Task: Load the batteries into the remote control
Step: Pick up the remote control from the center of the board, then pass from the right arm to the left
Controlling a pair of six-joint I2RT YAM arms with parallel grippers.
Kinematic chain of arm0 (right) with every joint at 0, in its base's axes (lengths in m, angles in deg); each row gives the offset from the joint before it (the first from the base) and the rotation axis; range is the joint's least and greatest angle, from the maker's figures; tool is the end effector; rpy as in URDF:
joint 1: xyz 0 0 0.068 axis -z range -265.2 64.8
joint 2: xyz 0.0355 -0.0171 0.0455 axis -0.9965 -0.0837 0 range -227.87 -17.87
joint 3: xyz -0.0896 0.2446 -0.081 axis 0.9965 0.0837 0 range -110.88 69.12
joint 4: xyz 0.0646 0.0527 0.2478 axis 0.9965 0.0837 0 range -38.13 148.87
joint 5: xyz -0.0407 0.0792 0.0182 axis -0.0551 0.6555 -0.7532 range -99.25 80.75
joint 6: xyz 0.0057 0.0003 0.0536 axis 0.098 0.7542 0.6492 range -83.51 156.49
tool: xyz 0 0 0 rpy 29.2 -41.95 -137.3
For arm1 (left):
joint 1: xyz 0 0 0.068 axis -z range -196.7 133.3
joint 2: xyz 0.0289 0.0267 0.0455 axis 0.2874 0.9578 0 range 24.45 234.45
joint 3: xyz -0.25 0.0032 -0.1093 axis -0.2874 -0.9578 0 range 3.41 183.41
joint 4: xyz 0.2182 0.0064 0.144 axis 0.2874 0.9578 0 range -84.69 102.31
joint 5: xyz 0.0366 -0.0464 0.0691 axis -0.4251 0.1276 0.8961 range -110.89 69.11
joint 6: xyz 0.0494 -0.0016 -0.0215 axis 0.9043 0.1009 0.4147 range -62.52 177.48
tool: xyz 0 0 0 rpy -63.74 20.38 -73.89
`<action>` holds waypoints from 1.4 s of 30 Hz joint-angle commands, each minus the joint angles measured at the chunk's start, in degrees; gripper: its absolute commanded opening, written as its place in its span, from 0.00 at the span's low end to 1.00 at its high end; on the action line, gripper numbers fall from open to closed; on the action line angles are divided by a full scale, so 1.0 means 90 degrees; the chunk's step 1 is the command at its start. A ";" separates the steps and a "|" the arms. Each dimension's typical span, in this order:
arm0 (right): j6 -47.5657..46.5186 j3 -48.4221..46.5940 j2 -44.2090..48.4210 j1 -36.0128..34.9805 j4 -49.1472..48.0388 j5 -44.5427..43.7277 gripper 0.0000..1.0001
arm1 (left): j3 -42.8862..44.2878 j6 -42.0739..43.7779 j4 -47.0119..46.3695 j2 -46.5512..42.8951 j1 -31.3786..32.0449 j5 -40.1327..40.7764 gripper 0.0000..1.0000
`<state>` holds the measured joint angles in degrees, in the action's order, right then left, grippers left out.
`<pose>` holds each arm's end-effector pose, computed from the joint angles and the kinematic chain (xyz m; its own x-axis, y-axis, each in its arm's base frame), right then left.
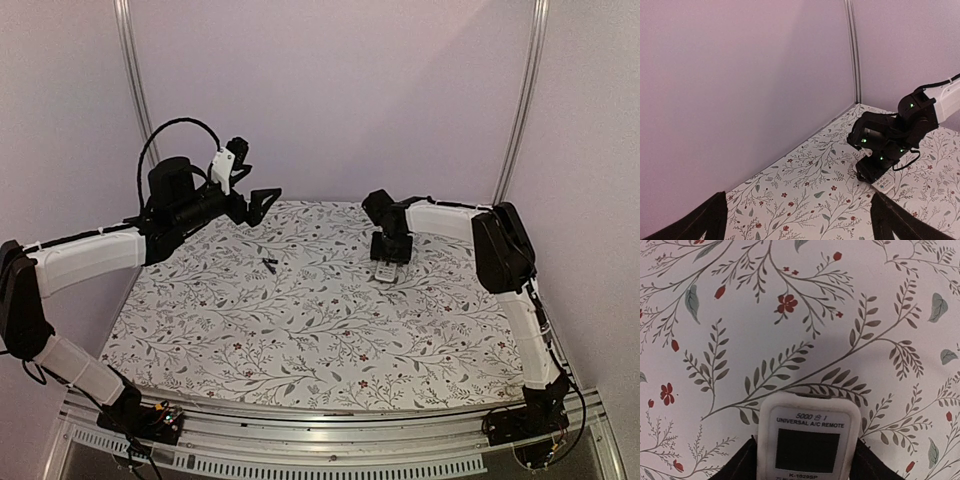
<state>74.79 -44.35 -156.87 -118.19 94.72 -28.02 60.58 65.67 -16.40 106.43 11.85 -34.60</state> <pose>0.4305 0.2658 0.1352 -0.8698 0.1351 -0.4746 0.1568 0.9876 -0.0063 0.2939 -0.1696 0.3207 0.0487 0.1310 -0.9902 0.6722 0.7290 0.1295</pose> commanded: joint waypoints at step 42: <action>-0.6467 0.2110 0.4146 -0.1350 -0.0970 0.7402 0.34 | 0.0207 0.6998 0.2696 -0.0803 0.3027 0.1083 0.65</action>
<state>18.88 -22.93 -117.62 -128.70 82.31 39.06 60.78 128.53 6.09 97.73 37.47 -24.09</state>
